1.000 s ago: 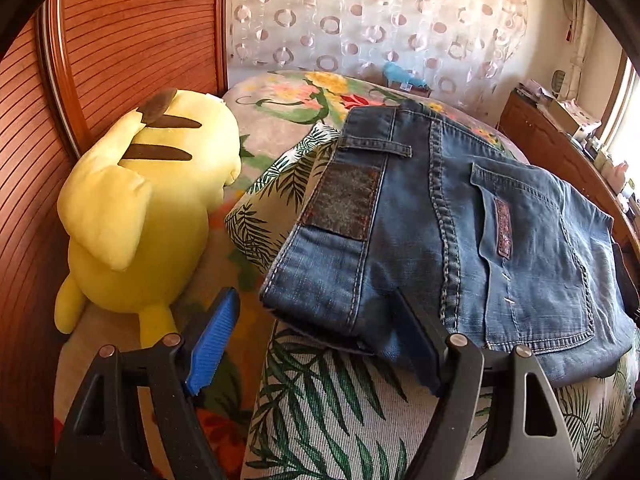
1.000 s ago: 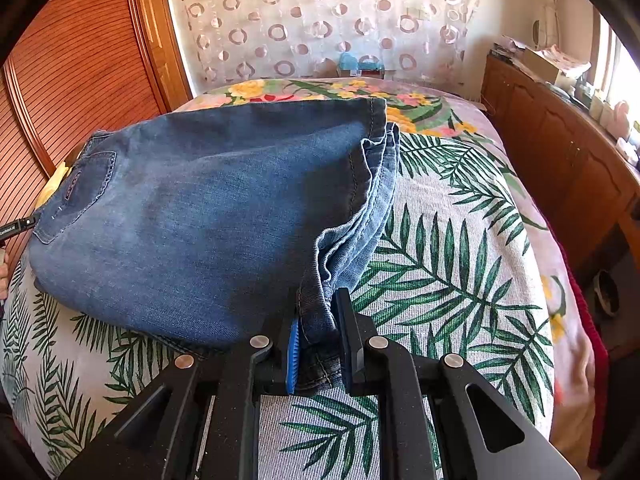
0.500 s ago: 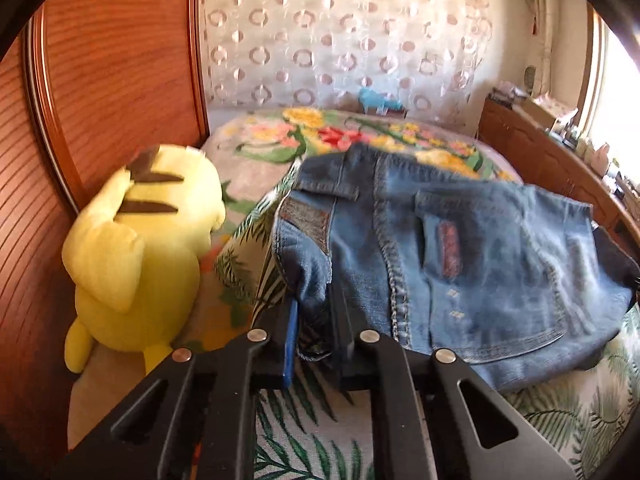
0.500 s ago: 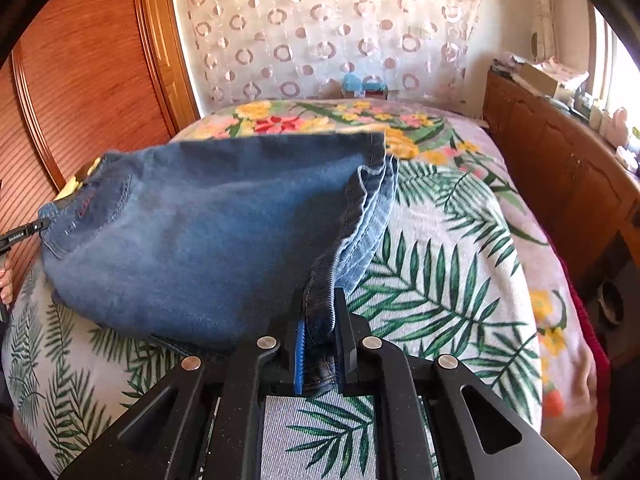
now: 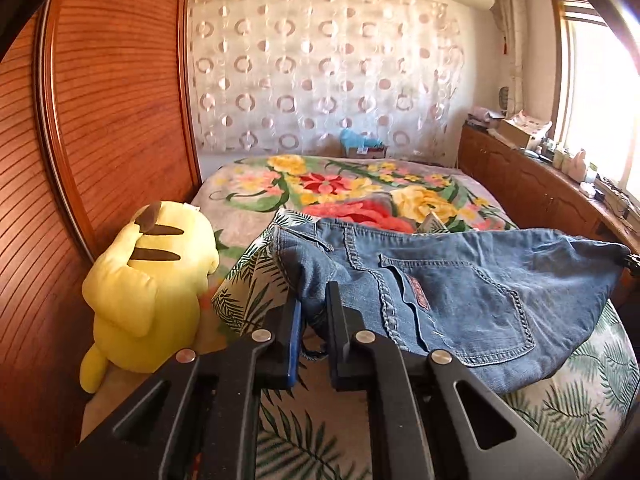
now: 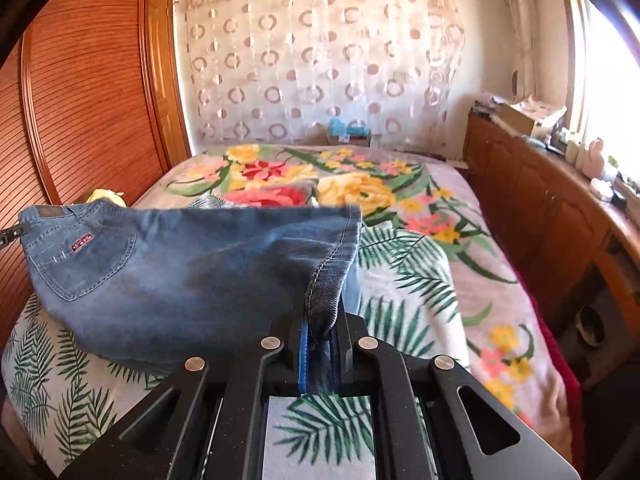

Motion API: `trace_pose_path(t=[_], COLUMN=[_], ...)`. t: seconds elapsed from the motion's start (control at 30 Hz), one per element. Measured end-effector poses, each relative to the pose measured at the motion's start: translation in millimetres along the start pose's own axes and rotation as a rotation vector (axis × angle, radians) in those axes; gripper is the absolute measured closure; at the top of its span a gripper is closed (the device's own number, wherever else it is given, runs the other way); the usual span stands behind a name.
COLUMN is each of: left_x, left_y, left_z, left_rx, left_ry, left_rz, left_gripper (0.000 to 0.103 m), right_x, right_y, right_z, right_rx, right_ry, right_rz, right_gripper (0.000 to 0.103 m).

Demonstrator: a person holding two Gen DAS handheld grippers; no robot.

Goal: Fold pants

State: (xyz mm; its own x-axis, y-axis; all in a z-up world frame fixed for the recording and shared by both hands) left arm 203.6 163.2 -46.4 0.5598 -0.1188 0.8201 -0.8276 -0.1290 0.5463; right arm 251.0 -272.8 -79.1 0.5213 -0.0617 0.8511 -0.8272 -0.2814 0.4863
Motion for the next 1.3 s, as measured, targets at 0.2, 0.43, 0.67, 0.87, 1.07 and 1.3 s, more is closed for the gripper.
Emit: trace_pose_path(t=[0.2, 0.43, 0.67, 0.87, 1.07, 1.3], left_x=[-10, -36, -54, -62, -77, -84], left_y=[22, -6, -8, -13, -16, -21], left_z=[11, 8, 17, 18, 17, 17], left_rx=[0.012, 0.014, 0.020, 0.023, 0.008, 0.002], left_ry=[-0.029, -0.005, -0.035, -0.043, -0.017, 0.007], left_rz=[0.017, -0.056, -0.091, -0.112, -0.135, -0.143], left_gripper=[0.092, 0.092, 0.092, 0.092, 0.092, 0.092], right_x=[-23, -49, -58, -50, -48, -6], right_y=[17, -41, -61, -49, -38, -18], right_z=[8, 20, 17, 16, 23, 26], right_rx=[-0.002, -0.016, -0.024, -0.020, -0.020, -0.024], right_ry=[-0.011, -0.059, -0.060, -0.020, -0.018, -0.009], right_rz=[-0.003, -0.130, -0.192, -0.185, -0.258, -0.119], right_gripper=[0.095, 0.095, 0.092, 0.092, 0.078, 0.046])
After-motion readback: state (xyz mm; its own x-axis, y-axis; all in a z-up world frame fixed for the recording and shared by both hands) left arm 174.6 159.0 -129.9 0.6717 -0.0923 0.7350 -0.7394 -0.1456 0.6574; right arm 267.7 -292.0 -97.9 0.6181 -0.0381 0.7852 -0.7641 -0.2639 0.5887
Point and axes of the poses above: each gripper's, at about its wrist camera, not at the fingertips, and y roughly against the way its jaws point, z to its right, x to its top, the point moved 5 cm from there along -y, roughly the way its jaws point, and after that the axes turned 13 degrees about -y, right-handed, at the moved point
